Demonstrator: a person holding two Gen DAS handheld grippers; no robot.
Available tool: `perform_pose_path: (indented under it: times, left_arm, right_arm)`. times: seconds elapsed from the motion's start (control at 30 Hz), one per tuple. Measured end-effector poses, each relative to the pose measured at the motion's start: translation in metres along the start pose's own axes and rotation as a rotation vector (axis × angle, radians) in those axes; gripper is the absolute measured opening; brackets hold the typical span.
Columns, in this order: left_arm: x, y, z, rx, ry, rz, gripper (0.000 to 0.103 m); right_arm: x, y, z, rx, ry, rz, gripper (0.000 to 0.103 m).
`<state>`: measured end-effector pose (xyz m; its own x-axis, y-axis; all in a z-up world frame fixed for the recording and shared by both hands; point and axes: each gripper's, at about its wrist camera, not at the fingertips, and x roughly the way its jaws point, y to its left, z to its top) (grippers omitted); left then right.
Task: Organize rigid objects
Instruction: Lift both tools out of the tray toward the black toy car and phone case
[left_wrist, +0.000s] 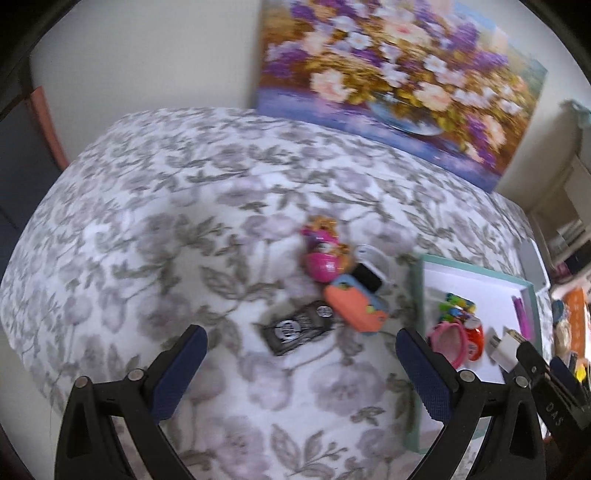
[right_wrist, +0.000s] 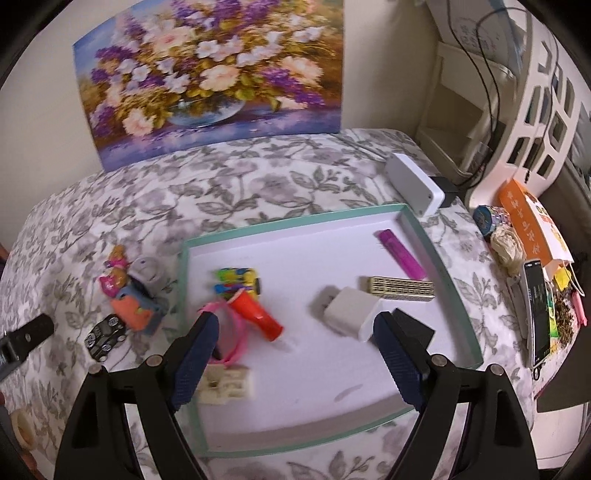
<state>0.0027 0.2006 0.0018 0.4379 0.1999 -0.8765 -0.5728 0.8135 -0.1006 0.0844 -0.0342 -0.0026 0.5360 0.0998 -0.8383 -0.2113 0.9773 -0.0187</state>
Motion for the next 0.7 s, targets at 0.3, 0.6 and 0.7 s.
perform_pose_path:
  times: [0.3,0.6,0.7]
  left_arm:
    - [0.002,0.037,0.009,-0.078,0.006,0.038,0.103]
    - [0.012,0.062,0.015,-0.135,0.045,0.061,0.103]
    - [0.016,0.069,0.017,-0.149,0.054,0.074,0.103]
  right_arm:
    - [0.003,0.043,-0.008,-0.075,0.031,0.027,0.086]
    - [0.016,0.075,-0.014,-0.101,0.076,0.058,0.086]
    - [0.018,0.088,-0.016,-0.114,0.08,0.062,0.086]
